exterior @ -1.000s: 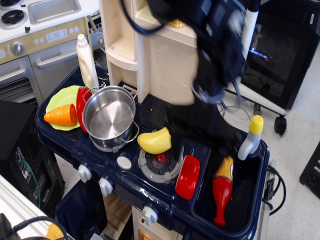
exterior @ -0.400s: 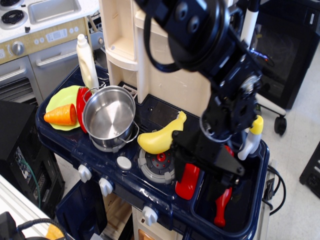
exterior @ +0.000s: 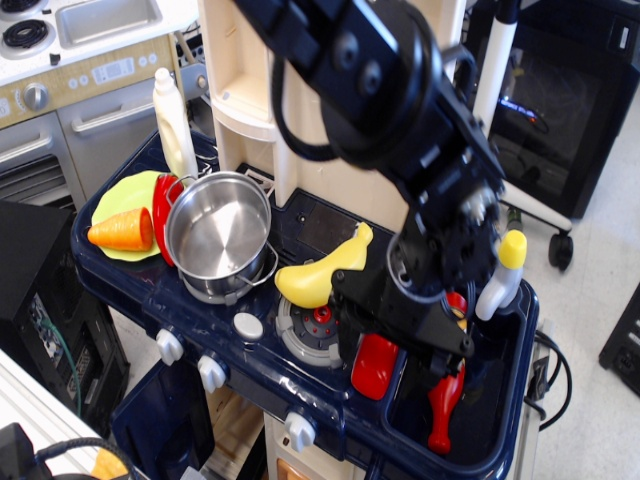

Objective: Put sushi in pot or pan

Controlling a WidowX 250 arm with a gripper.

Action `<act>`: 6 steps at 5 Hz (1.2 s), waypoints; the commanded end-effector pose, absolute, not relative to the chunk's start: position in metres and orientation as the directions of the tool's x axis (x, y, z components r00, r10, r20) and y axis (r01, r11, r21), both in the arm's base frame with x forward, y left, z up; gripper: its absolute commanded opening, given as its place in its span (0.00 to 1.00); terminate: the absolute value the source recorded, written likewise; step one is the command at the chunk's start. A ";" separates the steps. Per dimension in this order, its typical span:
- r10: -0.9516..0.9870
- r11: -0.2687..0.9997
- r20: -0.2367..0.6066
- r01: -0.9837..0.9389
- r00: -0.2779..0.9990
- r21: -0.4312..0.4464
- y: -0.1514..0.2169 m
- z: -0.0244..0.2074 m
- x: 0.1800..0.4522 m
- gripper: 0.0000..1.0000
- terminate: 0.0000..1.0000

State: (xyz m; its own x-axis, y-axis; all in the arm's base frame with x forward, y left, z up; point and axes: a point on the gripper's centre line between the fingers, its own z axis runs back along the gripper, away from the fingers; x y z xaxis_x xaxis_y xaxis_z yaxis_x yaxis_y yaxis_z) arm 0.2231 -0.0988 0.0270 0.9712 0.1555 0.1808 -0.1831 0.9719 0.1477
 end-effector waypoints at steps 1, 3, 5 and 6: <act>0.268 0.948 0.187 -0.293 0.945 0.121 -0.107 0.028 0.233 0.00 0.00; 0.293 0.953 0.143 -0.301 0.946 0.040 -0.067 0.070 0.220 0.00 0.00; 0.169 0.984 0.071 -0.172 0.983 0.049 0.022 0.104 0.223 0.00 0.00; 0.127 0.989 0.063 -0.131 0.990 0.070 0.050 0.107 0.225 0.00 0.00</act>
State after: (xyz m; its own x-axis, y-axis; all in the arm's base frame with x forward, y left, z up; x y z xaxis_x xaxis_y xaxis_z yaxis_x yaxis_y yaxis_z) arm 0.2167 0.0553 0.0977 0.9901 0.1347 0.0395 -0.1371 0.9883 0.0675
